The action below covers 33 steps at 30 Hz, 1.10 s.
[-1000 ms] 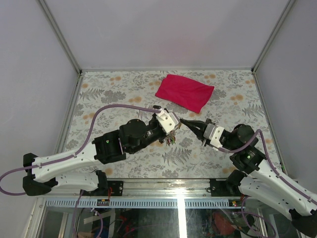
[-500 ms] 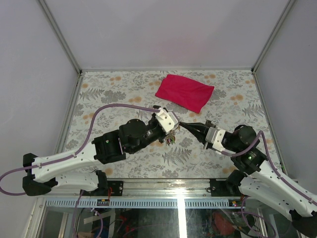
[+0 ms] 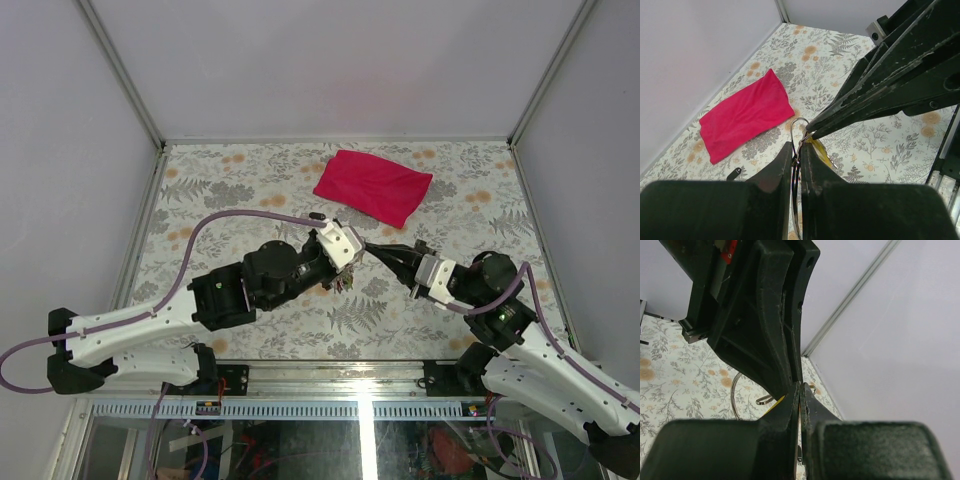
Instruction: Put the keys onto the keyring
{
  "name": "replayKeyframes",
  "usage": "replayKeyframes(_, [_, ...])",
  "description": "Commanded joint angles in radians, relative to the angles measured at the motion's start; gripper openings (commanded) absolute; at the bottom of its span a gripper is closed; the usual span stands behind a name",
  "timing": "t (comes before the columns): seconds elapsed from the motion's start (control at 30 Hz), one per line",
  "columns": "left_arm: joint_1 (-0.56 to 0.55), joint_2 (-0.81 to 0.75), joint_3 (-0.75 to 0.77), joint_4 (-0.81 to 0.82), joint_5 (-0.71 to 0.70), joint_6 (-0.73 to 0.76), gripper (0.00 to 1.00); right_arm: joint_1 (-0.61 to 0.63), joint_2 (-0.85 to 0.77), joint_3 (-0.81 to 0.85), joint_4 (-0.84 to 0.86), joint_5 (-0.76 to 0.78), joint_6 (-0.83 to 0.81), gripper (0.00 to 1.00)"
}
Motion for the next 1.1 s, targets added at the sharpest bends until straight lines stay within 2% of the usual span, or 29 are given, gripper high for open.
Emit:
replayKeyframes(0.0, [-0.004,-0.002,0.028,0.067,0.003,-0.009,0.0,0.009,-0.009,0.002,0.069,0.046,-0.014,0.0])
replayKeyframes(1.07, [-0.003,-0.001,0.04,0.066,0.006,-0.008,0.0,0.008,0.002,-0.007,0.013,0.04,-0.035,0.0])
